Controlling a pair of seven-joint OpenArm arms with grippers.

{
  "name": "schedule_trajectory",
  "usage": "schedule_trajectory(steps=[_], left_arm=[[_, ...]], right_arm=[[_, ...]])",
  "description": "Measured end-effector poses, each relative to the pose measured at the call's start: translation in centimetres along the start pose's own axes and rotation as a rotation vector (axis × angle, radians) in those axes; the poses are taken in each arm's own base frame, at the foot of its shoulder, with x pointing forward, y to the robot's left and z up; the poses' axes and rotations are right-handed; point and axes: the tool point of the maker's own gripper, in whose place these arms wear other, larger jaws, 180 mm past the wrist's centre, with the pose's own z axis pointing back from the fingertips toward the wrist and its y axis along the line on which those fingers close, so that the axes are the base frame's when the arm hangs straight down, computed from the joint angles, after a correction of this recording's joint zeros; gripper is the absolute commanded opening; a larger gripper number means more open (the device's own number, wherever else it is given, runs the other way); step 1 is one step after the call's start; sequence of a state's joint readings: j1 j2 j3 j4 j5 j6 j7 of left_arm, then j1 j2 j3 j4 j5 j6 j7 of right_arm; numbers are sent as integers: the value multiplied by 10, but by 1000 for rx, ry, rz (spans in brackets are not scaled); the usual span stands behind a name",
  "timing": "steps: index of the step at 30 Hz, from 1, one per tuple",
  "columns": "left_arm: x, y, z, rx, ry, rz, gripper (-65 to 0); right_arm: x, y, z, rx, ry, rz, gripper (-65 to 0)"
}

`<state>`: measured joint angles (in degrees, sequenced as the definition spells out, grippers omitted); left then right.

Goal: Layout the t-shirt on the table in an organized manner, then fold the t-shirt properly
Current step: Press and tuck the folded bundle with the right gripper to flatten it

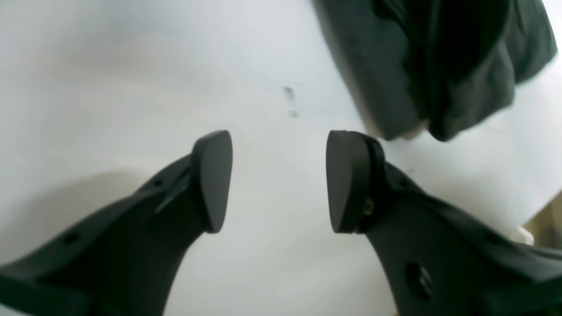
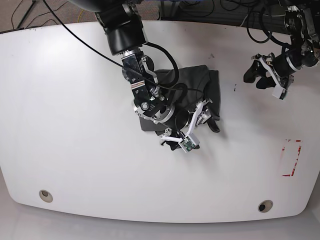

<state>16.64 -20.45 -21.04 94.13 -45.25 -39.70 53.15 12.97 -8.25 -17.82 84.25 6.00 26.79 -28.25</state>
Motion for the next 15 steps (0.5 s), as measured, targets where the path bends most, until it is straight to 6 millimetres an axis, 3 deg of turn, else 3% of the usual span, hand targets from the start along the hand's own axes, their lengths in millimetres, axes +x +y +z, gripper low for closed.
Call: schedule_trajectory(steps=[5,12,15], left_arm=[[-2,-17,-9,-45,25,-35,-331],[21,-56,-15,-129,-8,-150,-331],[31,-64,-16,-153,-41,-157,-331]], right_arm=[[22,-3,20,-18,-60,46,-197],[-9,-19,59,-78,89,132,-200],[-27,-23,74,-102,142,142,-225]])
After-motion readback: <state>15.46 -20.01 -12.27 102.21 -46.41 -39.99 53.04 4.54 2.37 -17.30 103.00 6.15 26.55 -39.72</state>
